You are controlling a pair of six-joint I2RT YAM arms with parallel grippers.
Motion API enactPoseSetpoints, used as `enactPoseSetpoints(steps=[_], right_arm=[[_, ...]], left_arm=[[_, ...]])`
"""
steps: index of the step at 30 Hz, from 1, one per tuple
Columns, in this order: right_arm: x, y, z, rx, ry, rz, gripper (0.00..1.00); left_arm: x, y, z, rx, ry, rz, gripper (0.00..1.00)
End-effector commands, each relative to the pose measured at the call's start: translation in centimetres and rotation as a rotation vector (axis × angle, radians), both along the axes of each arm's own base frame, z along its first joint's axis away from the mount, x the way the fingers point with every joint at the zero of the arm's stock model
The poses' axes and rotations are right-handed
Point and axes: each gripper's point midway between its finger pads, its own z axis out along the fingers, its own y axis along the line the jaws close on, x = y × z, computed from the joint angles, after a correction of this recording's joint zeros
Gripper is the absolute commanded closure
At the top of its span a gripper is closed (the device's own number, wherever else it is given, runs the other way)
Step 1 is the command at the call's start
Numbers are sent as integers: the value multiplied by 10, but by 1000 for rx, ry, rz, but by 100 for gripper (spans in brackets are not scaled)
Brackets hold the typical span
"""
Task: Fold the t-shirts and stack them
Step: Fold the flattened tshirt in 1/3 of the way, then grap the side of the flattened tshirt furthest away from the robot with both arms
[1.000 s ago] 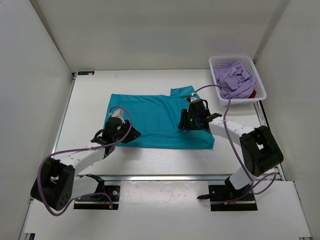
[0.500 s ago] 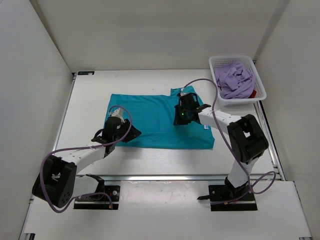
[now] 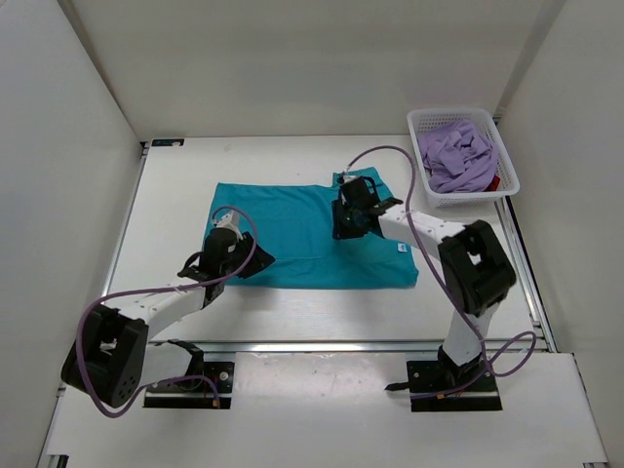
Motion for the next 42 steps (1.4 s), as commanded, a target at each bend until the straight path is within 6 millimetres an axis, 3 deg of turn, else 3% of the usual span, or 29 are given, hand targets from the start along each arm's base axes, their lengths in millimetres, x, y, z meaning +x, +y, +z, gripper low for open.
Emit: enactPoseSetpoints(steps=[1, 2, 3, 4, 5, 6, 10, 14, 16, 18, 20, 22, 24, 26, 27, 28, 30, 32, 33, 34, 36, 37, 38, 39, 41, 42], right_arm=[[-13, -28, 31, 20, -93, -78, 75], [-12, -29, 46, 87, -133, -101, 84], [-22, -39, 41, 111, -130, -140, 91], [-38, -53, 19, 99, -74, -171, 95], [-40, -56, 21, 109, -94, -175, 95], [-57, -71, -2, 85, -44, -200, 97], [-83, -93, -30, 84, 54, -242, 99], [-115, -111, -51, 67, 115, -272, 100], [-131, -118, -57, 65, 148, -295, 100], [-152, -124, -69, 54, 204, -324, 100], [-169, -121, -74, 66, 242, -313, 100], [-169, -114, -67, 94, 226, -296, 100], [-144, -105, -40, 141, 169, -290, 94], [-117, -104, -12, 151, 91, -285, 82], [-99, -98, 12, 179, 32, -280, 81], [-90, -99, 18, 190, 17, -283, 76], [-55, -91, 52, 255, -57, -264, 73], [-23, -87, 50, 253, -70, -264, 76], [-5, -82, 69, 268, -118, -238, 86], [19, -82, 72, 266, -135, -233, 95], [53, -79, 54, 237, -115, -239, 100], [71, -77, 71, 264, -154, -229, 100], [83, -80, 64, 261, -154, -239, 100], [93, -78, 72, 273, -174, -233, 100], [109, -77, 71, 271, -169, -224, 100], [110, -78, 69, 269, -165, -218, 100]], left_arm=[[-1, -9, 6, 48, -29, -33, 62], [-1, -13, 3, 45, -16, -39, 62], [-1, -16, 1, 45, -13, -49, 62], [-1, -16, -2, 46, 1, -50, 62], [-1, -16, -7, 56, 17, -48, 62], [1, -14, -13, 59, 35, -44, 62], [3, 0, -38, -1, 139, -23, 63], [-14, 15, -60, 5, 230, 1, 64], [-37, 19, -69, 23, 265, -4, 65], [-47, 28, -72, 20, 273, 32, 65], [-65, 37, -75, 8, 283, 51, 64], [-67, 40, -70, 4, 261, 67, 63], [-56, 37, -53, -8, 202, 66, 61], [-35, 29, -22, -20, 143, 51, 60], [-27, 27, -12, -14, 114, 48, 59], [-12, 26, 4, -10, 75, 55, 58], [11, 17, 35, -58, 10, 59, 57], [34, 16, 60, -84, -47, 91, 57], [45, 17, 66, -78, -51, 110, 59], [57, 22, 74, -90, -81, 132, 62], [78, 33, 68, -77, -67, 184, 70], [86, 41, 69, -58, -78, 208, 79], [99, 52, 65, -39, -65, 257, 92], [104, 60, 52, -14, -26, 279, 98], [132, 87, 59, 13, -48, 356, 98], [134, 97, 48, 50, -6, 386, 97]])
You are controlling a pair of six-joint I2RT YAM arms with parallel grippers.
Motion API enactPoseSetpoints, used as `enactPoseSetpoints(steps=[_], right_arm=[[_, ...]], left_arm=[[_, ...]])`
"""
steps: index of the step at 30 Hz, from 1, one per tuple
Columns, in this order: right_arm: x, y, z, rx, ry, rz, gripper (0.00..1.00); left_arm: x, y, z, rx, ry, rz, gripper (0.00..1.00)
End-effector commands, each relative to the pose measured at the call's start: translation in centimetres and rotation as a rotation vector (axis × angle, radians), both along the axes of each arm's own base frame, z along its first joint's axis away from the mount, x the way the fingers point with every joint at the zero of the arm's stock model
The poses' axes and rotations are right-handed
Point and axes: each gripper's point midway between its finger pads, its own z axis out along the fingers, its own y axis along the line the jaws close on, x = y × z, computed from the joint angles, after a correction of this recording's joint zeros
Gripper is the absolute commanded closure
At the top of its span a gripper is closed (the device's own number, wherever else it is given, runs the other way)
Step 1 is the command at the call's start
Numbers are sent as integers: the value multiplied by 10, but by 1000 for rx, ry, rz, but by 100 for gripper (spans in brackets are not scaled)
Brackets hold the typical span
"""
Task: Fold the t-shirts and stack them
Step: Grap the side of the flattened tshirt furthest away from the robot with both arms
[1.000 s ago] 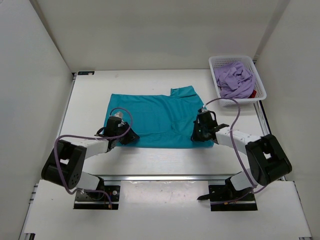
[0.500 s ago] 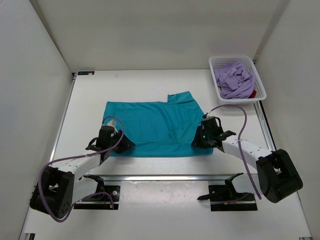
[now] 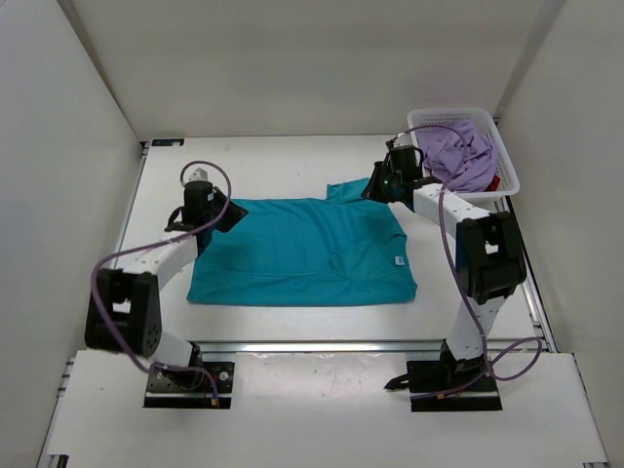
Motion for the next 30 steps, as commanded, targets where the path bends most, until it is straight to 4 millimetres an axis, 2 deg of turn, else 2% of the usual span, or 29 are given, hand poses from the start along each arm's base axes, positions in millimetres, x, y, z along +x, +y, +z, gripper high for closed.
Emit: enactPoseSetpoints(steps=[1, 4, 5, 6, 7, 8, 9, 10, 11, 14, 15, 16, 18, 20, 21, 22, 24, 28, 30], right_arm=[[17, 3, 17, 16, -52, 45, 100], [14, -1, 12, 27, -57, 50, 100], [14, 3, 14, 36, -66, 62, 100], [12, 3, 10, 33, -57, 65, 100], [11, 4, 7, 32, -50, 72, 100], [11, 3, 9, 35, -55, 70, 99], [9, 5, 6, 49, -50, 82, 100], [5, 6, 2, 52, -45, 89, 100], [6, 10, 6, 56, -57, 96, 100], [5, 11, 6, 61, -62, 105, 100], [6, 10, 8, 76, -65, 104, 100], [4, 12, 5, 79, -60, 111, 100], [5, 12, 8, 87, -65, 113, 100], [3, 15, 3, 94, -51, 118, 100], [2, 16, 0, 88, -49, 125, 100], [3, 15, 2, 87, -50, 119, 100], [-3, 21, -3, 80, -40, 133, 100], [-1, 21, -4, 83, -36, 133, 100], [1, 19, -3, 83, -42, 128, 100]], left_arm=[[39, 55, -10, 103, 49, 168, 91], [78, 86, -30, 163, 146, 200, 81], [88, 96, -39, 210, 182, 212, 80], [93, 102, -39, 247, 186, 214, 79], [101, 121, -46, 267, 209, 245, 79], [108, 126, -51, 284, 216, 245, 80], [108, 136, -63, 305, 251, 250, 79], [116, 140, -55, 316, 236, 250, 80], [120, 149, -63, 328, 261, 261, 77], [126, 159, -69, 359, 288, 256, 73], [127, 155, -72, 369, 292, 238, 71], [126, 160, -72, 375, 295, 243, 67], [129, 152, -79, 385, 303, 223, 64], [135, 148, -81, 402, 306, 200, 62], [137, 152, -83, 398, 318, 210, 62], [135, 146, -93, 411, 340, 184, 61], [139, 141, -95, 427, 343, 172, 60], [142, 141, -90, 418, 322, 182, 56], [139, 143, -94, 418, 332, 177, 54]])
